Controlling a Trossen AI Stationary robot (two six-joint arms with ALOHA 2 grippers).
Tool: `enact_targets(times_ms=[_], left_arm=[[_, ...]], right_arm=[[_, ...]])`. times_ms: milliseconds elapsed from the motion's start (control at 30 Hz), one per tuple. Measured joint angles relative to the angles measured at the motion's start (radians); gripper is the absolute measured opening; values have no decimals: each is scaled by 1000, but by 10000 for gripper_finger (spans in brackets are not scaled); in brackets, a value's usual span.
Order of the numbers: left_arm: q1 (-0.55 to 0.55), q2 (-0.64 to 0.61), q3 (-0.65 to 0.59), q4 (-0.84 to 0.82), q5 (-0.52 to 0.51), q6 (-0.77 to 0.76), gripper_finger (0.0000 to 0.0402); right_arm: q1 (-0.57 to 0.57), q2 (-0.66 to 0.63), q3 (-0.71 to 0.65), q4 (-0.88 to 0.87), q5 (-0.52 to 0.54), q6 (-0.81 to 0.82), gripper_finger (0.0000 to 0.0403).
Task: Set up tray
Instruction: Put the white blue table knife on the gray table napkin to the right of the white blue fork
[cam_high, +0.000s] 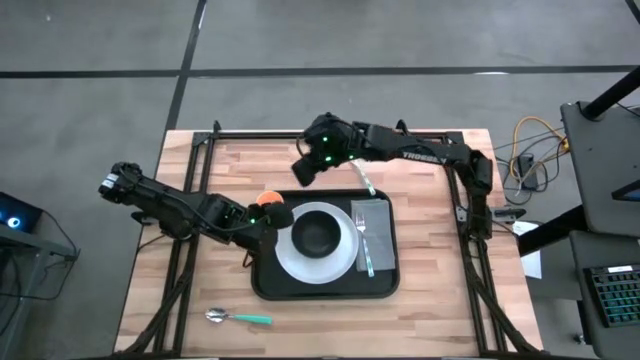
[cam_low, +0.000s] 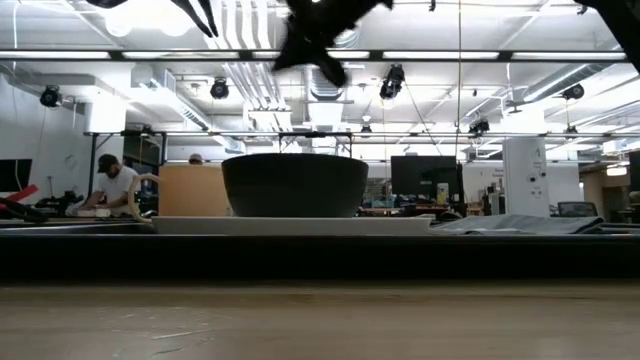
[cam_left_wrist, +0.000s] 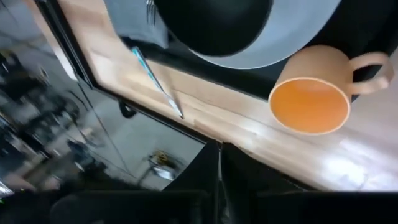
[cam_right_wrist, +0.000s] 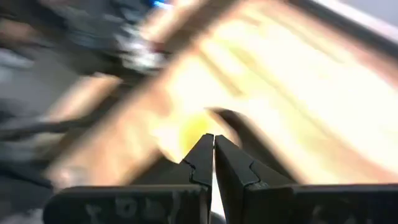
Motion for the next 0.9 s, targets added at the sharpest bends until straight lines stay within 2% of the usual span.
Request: enact_targets(times_ms=[100, 333, 600, 767, 900], left_arm=[[26, 0, 0, 1, 3, -100, 0], [75, 0, 0, 18, 4, -434, 0], [110, -24, 0, 12, 20, -875, 0], [112, -68, 0, 11, 20, -1018, 0], [112, -96, 0, 15, 20, -1108, 0]], right_arm=[[-24, -21, -2, -155, 72, -55, 8], [-86, -24, -17, -323, 37, -118, 23], [-159, -24, -148, -362, 30, -163, 112], [-215, -24, -246, -373, 33, -196, 163], [-252, -24, -312, -358, 34, -200, 185]])
